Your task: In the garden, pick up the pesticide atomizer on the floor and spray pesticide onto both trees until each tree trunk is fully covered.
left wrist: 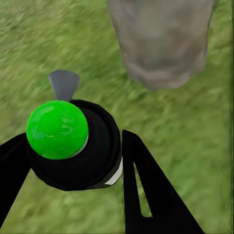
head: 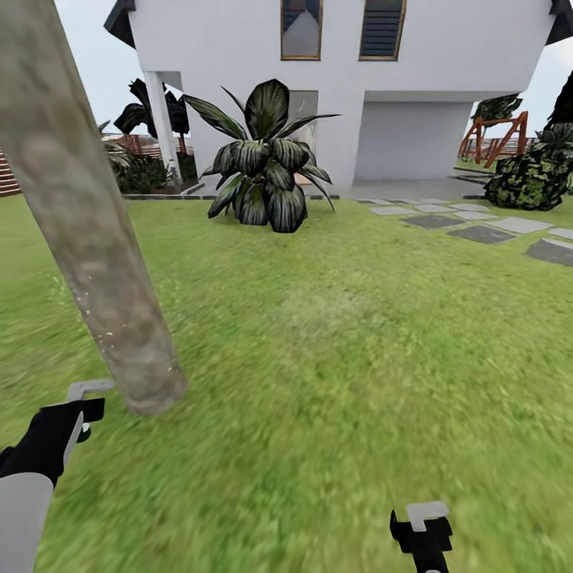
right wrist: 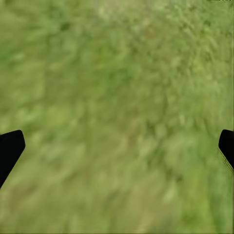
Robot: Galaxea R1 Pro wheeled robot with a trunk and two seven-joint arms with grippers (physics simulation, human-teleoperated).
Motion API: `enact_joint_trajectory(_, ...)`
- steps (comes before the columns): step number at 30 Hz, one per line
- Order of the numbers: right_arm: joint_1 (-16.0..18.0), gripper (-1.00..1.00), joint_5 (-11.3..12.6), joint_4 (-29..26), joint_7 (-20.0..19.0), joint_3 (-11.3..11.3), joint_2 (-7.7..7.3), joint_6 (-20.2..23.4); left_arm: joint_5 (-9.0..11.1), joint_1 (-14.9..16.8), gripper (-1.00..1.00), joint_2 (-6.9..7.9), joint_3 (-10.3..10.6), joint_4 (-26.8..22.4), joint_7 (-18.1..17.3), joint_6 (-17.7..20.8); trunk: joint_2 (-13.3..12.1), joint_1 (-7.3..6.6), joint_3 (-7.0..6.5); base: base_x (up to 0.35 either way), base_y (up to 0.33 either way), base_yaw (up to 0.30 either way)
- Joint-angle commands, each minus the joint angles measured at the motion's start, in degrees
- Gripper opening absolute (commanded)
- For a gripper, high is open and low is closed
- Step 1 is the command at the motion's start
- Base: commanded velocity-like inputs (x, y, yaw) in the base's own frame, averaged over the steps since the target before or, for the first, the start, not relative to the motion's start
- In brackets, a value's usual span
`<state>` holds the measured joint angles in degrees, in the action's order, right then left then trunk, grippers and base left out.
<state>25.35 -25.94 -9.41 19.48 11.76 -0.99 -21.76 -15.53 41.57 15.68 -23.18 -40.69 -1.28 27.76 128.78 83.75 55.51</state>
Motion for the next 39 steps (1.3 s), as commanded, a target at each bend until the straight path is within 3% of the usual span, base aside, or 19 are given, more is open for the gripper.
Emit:
enact_joint_trajectory(1,0.0,1.00,-0.6,0.1,0.1,0.5,0.02,-0.2,-0.3,0.0,-1.00,-0.03,-0.1,-0.1,-0.1,0.3,0.0,0.01,0.05,0.235,-0.178,0.000)
enact_joint_trajectory(8,0.0,1.00,-0.6,0.1,0.1,0.5,0.02,-0.2,-0.3,0.1,-1.00,-0.15,0.0,0.0,-0.2,0.3,0.0,0.01,0.05,0.216,-0.192,0.007)
enact_joint_trajectory(16,0.0,1.00,-0.5,0.0,0.1,0.5,-0.08,-0.2,0.0,-0.8,-1.00,-0.67,-0.2,0.0,-0.3,0.6,0.0,0.01,0.05,0.183,-0.210,0.242)
enact_joint_trajectory(23,0.0,1.00,-0.6,0.1,0.1,0.5,-0.12,-0.2,0.1,-3.0,-1.00,-0.80,-4.0,0.3,-0.2,0.6,0.0,0.01,0.05,0.222,-0.198,0.053)
enact_joint_trajectory(28,0.0,1.00,-0.6,0.1,0.1,0.5,-0.12,-0.2,0.2,-3.2,-1.00,-1.58,-3.9,2.6,-0.2,0.3,0.0,0.01,0.05,0.266,-0.170,0.000)
enact_joint_trajectory(39,0.0,1.00,-0.5,0.1,0.1,0.5,-0.07,-0.2,0.1,-3.2,-1.00,-1.61,-4.2,2.0,-0.2,0.3,0.0,0.01,0.05,0.077,-0.246,0.061)
